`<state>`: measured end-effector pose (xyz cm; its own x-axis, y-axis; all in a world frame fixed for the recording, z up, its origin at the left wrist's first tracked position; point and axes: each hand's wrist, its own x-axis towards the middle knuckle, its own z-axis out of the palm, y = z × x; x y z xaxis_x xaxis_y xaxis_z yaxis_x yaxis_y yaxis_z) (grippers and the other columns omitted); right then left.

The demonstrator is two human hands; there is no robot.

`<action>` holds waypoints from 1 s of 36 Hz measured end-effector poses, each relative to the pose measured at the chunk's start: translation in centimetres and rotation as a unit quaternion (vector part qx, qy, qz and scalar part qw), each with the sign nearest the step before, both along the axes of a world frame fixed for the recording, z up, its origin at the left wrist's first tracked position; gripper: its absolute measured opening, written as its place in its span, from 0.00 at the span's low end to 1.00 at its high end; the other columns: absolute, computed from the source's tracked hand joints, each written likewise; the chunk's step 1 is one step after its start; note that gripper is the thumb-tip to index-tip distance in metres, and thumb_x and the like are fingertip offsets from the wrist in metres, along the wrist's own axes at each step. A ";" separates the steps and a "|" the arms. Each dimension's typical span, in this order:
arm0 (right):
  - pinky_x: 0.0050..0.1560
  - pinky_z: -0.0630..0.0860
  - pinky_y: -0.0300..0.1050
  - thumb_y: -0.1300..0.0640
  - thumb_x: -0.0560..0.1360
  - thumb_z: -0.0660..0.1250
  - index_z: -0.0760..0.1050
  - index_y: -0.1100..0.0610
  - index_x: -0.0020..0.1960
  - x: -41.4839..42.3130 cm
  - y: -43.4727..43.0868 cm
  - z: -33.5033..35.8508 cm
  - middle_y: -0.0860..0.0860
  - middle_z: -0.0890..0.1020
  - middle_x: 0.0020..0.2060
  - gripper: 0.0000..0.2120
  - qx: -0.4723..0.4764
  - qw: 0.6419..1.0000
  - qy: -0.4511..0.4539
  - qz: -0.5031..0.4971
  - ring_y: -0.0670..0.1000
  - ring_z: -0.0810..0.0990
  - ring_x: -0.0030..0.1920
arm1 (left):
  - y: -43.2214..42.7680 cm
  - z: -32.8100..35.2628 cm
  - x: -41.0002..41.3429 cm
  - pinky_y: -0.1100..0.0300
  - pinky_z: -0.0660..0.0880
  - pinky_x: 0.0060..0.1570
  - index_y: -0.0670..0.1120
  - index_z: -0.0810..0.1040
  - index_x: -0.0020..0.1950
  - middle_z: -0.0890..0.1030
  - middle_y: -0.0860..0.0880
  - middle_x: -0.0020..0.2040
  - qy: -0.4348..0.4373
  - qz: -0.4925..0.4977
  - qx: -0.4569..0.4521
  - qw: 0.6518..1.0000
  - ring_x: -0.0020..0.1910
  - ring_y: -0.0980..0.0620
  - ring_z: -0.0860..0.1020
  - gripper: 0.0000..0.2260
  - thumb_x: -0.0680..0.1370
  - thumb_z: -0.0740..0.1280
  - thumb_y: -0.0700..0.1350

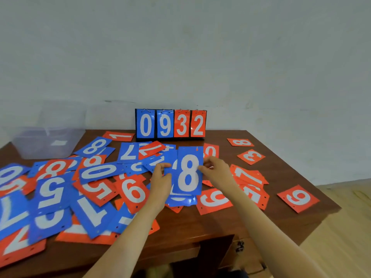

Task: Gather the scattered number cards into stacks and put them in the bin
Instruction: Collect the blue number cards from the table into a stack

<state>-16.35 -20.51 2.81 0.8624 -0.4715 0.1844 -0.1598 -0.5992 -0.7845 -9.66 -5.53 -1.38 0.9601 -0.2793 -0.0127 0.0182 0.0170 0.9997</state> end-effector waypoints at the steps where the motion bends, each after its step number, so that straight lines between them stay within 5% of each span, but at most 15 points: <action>1: 0.32 0.75 0.31 0.58 0.76 0.66 0.74 0.59 0.49 0.2 0.5 -0.3 0.51 0.79 0.44 0.05 -0.003 1.000 0.002 0.002 0.48 0.79 0.40 | 0.3 0.0 0.0 0.63 0.66 0.31 0.47 0.72 0.58 0.73 0.52 0.49 0.001 0.002 -0.008 1.000 0.32 0.59 0.67 0.11 0.79 0.59 0.36; 5: 0.39 0.80 0.48 0.55 0.75 0.69 0.73 0.60 0.48 1.6 2.6 -1.2 0.53 0.79 0.40 0.09 -0.019 1.000 0.003 0.023 0.54 0.81 0.38 | 1.4 -0.3 0.0 0.65 0.73 0.43 0.49 0.72 0.56 0.72 0.50 0.59 -0.028 -0.001 -0.004 1.000 0.54 0.54 0.74 0.10 0.77 0.66 0.39; 8: 0.45 0.77 0.46 0.51 0.76 0.67 0.73 0.57 0.55 2.9 3.7 -1.7 0.51 0.79 0.46 0.12 -0.088 0.996 0.011 0.020 0.52 0.79 0.45 | 2.6 -0.5 0.2 0.72 0.70 0.28 0.46 0.70 0.56 0.72 0.56 0.49 -0.050 0.032 0.017 0.998 0.39 0.59 0.73 0.10 0.77 0.63 0.35; 11: 0.62 0.67 0.46 0.54 0.80 0.60 0.73 0.57 0.64 4.0 3.6 -2.9 0.53 0.76 0.62 0.14 -0.148 0.988 0.005 0.049 0.53 0.72 0.63 | 4.4 -0.8 1.0 0.70 0.66 0.23 0.48 0.69 0.55 0.71 0.58 0.45 -0.076 0.079 0.039 0.993 0.31 0.57 0.69 0.11 0.77 0.61 0.34; 15: 0.75 0.46 0.51 0.48 0.82 0.51 0.63 0.50 0.74 4.8 2.4 -6.7 0.51 0.58 0.76 0.21 -0.300 0.923 0.193 0.147 0.55 0.49 0.76 | 6.6 -1.3 2.1 0.65 0.67 0.25 0.47 0.68 0.55 0.69 0.60 0.46 -0.073 0.117 0.065 0.988 0.30 0.55 0.69 0.10 0.78 0.60 0.34; 20: 0.73 0.41 0.62 0.42 0.81 0.49 0.55 0.41 0.75 4.4 -0.3 -8.6 0.49 0.48 0.77 0.23 -0.284 0.905 0.294 0.116 0.57 0.40 0.76 | 7.5 -2.1 2.5 0.60 0.68 0.29 0.48 0.69 0.55 0.69 0.59 0.45 -0.049 0.121 0.078 0.988 0.33 0.54 0.71 0.11 0.78 0.61 0.34; 24: 0.72 0.42 0.65 0.44 0.81 0.50 0.62 0.43 0.73 4.4 -2.3 -8.3 0.51 0.49 0.77 0.20 -0.297 0.909 0.290 0.039 0.59 0.41 0.76 | 6.9 -2.5 2.3 0.60 0.67 0.28 0.47 0.70 0.56 0.69 0.58 0.44 -0.036 0.108 0.070 0.991 0.31 0.53 0.70 0.11 0.78 0.61 0.34; 30: 0.72 0.58 0.51 0.50 0.80 0.58 0.73 0.52 0.65 4.6 -2.2 -8.0 0.51 0.66 0.72 0.16 -0.330 0.928 0.165 0.049 0.53 0.59 0.74 | 6.1 -2.8 2.1 0.63 0.70 0.31 0.46 0.70 0.57 0.69 0.52 0.54 -0.034 0.102 0.061 0.992 0.34 0.61 0.70 0.11 0.78 0.62 0.34; 34: 0.75 0.45 0.57 0.44 0.80 0.56 0.64 0.47 0.72 4.4 -0.4 -9.0 0.48 0.57 0.76 0.22 -0.347 0.902 0.189 0.177 0.52 0.47 0.77 | 5.9 -2.7 2.1 0.62 0.72 0.33 0.46 0.70 0.57 0.69 0.51 0.57 -0.033 0.105 0.061 0.992 0.36 0.61 0.71 0.11 0.78 0.62 0.34; 36: 0.74 0.40 0.61 0.42 0.80 0.53 0.61 0.47 0.74 4.5 -0.3 -9.0 0.48 0.53 0.77 0.24 -0.365 0.888 0.226 0.166 0.53 0.42 0.77 | 5.9 -2.6 2.1 0.63 0.72 0.33 0.46 0.70 0.57 0.69 0.52 0.56 -0.032 0.108 0.062 0.992 0.36 0.62 0.71 0.11 0.78 0.62 0.34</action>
